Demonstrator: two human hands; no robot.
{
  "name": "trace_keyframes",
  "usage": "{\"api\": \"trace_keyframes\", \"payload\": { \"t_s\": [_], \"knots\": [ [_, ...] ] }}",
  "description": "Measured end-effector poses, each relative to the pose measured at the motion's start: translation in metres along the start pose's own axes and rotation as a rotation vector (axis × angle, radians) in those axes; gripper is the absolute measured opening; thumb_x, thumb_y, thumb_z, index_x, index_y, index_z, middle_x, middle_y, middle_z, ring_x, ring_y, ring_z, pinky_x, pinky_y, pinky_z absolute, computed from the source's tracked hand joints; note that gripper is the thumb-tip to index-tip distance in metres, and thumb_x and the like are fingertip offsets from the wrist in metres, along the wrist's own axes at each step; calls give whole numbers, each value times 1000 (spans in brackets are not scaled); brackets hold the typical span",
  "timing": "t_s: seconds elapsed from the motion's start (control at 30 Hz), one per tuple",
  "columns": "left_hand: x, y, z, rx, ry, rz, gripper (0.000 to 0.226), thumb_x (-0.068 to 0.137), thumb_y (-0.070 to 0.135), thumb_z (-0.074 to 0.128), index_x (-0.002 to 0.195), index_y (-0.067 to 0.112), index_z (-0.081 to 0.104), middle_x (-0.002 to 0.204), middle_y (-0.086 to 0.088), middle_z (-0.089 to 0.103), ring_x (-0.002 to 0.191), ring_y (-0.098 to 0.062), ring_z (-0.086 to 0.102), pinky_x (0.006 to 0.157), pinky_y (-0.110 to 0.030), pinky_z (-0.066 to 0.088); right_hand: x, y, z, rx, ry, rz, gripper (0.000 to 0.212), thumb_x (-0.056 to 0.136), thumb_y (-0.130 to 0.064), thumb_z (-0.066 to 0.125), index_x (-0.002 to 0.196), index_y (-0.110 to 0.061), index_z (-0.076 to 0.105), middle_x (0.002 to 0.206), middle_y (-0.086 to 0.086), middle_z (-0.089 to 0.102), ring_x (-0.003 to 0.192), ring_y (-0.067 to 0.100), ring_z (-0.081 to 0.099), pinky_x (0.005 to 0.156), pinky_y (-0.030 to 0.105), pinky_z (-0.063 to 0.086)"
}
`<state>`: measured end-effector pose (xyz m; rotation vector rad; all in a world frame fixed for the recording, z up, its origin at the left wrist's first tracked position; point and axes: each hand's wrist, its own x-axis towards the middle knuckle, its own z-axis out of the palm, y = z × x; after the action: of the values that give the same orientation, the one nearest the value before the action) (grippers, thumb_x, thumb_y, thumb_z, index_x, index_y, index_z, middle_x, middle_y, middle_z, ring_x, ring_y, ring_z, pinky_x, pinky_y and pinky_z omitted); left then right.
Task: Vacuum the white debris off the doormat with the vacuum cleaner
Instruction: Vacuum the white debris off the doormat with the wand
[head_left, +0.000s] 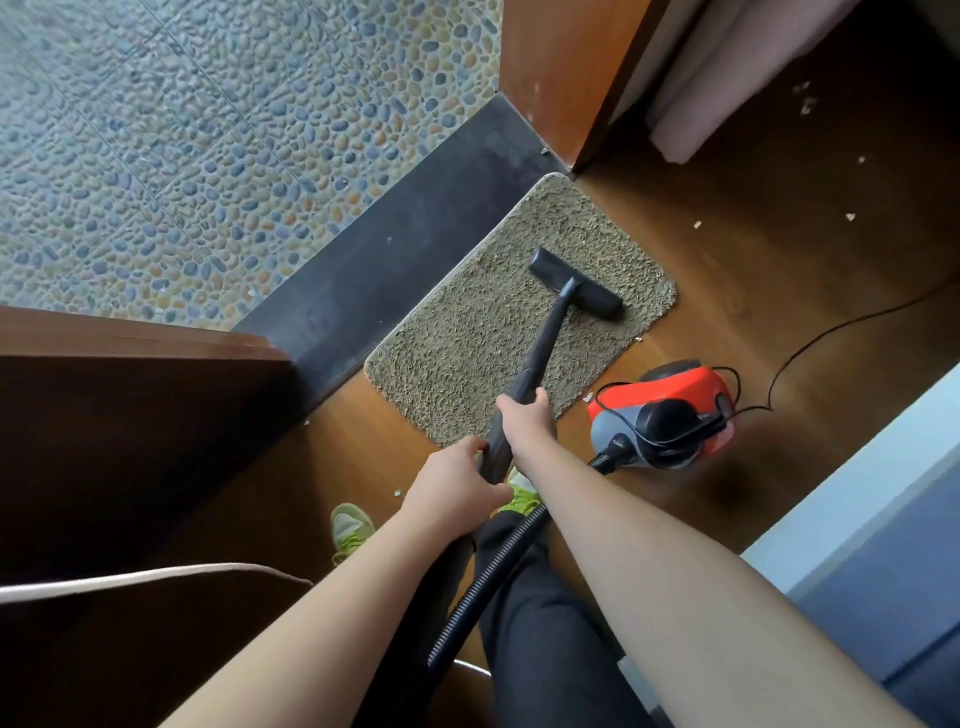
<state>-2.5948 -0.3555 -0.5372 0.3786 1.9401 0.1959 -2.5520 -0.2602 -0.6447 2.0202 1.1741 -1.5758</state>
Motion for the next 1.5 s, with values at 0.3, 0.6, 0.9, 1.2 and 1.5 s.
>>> {"api": "trace_keyframes", "payload": {
  "t_s": [0.3,0.6,0.9,1.2,1.5],
  "knots": [
    [13,26,-7,34,39,70,43,77,29,68,119,20,62,70,10,61,68,-9,60,59,-20,47,14,-21,-19,34,21,-5,72,92,-27,59,156,-27,24,147,7,48,120,31,56,85,31,45],
    [42,72,-15,-18,26,108,50,82,32,66,131,22,57,78,7,63,86,-18,65,78,-28,53,47,-62,-39,-5,21,-76,63,87,-29,60,147,-24,41,136,12,57,114,33,60,92,39,52],
    [39,57,-14,8,6,78,57,81,32,67,136,24,55,92,1,69,86,-18,66,75,-25,53,34,-54,-34,-58,-28,-49,72,92,-27,58,156,-29,24,142,12,47,117,34,56,88,40,54],
    [-8,-15,4,35,-19,15,68,74,39,66,141,36,51,79,9,68,69,0,61,58,-10,40,-14,8,-5,-152,-123,25,74,96,-32,52,158,-35,11,142,11,50,109,30,60,85,34,50],
    [-35,-53,8,-35,-44,-15,68,75,38,67,141,38,49,82,10,69,68,3,63,54,-6,40,-31,47,21,-138,-118,27,76,94,-34,53,158,-33,11,139,9,55,118,29,58,98,37,47]
  ]
}}
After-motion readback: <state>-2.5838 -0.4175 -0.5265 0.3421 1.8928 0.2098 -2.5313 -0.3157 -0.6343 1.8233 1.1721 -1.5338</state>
